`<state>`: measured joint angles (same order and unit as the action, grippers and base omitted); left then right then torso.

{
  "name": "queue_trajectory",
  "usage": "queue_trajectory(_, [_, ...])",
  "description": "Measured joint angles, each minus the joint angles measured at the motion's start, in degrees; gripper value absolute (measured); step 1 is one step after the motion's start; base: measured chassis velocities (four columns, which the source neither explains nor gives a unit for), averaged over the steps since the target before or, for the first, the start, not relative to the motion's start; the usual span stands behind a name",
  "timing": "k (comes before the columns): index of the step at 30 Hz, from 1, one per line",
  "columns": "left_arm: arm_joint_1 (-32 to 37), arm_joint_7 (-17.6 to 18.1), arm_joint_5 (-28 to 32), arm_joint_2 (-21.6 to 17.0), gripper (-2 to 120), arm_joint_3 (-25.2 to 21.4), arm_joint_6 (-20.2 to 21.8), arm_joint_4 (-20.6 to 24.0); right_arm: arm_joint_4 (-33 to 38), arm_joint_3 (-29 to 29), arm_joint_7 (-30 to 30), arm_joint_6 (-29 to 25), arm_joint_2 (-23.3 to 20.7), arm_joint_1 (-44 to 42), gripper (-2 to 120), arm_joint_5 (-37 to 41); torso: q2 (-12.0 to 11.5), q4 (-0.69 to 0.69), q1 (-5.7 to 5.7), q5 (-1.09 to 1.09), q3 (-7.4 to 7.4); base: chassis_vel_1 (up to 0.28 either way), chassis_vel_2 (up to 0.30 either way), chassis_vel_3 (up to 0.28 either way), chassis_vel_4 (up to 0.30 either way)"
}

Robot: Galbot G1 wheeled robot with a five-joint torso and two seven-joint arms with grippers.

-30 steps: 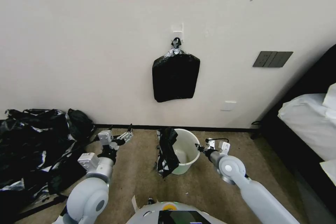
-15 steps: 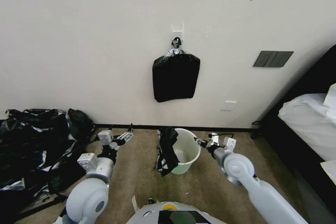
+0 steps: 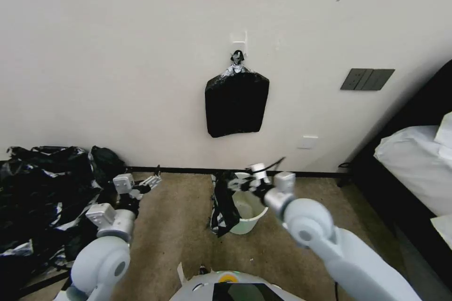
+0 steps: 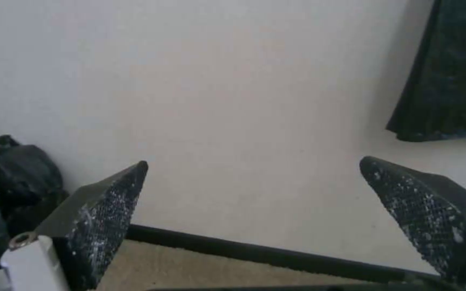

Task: Place a trash bag onto the trash bin.

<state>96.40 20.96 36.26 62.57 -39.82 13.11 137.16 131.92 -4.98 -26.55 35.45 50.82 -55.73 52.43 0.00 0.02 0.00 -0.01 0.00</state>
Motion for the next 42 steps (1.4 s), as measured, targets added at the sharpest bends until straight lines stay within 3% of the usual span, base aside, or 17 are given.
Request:
queue_trajectory(1, [-0.2,0.0,0.0,0.0,100,-0.1,0.0,-0.2,-2.1,-5.4,1.4,1.0,1.0,2.7,98,-7.1,0.0,-0.01,0.0,0.01,0.0,0.0,0.0,0.0,0.0])
queue_trajectory(3, [-0.4,-0.1,0.0,0.2,100,0.0,0.0,-0.4,-4.5,-12.4,0.9,3.4,2.8,6.2,98,-13.0,0.0,-0.02,0.0,0.0,0.0,0.0,0.0,0.0,0.0])
queue_trajectory(7, [-0.6,-0.1,-0.1,0.4,100,0.6,0.0,-0.6,-7.2,-21.0,-2.5,5.1,5.4,9.3,94,-15.3,0.0,-0.01,0.0,0.0,0.0,0.0,0.0,0.0,0.0])
queue_trajectory(11, [-0.8,-0.1,-0.1,0.4,100,1.1,-0.1,-0.8,-9.3,-25.5,-5.3,5.2,7.2,10.4,85,-15.3,0.0,-0.03,0.0,0.0,0.0,0.0,0.0,0.0,0.0])
queue_trajectory(22, [-1.6,-0.3,-0.2,0.7,100,3.8,-0.4,-0.7,-15.1,-26.1,-7.0,5.1,8.3,10.9,76,-16.8,0.0,-0.02,0.0,0.01,0.0,0.0,0.0,0.0,0.0])
queue_trajectory(42, [-2.0,-1.3,-0.2,1.0,100,5.0,-1.5,-0.2,-16.7,-25.8,-8.8,4.6,7.7,10.0,4,-17.8,0.0,-0.02,0.0,0.01,0.0,0.0,0.0,0.0,0.0])
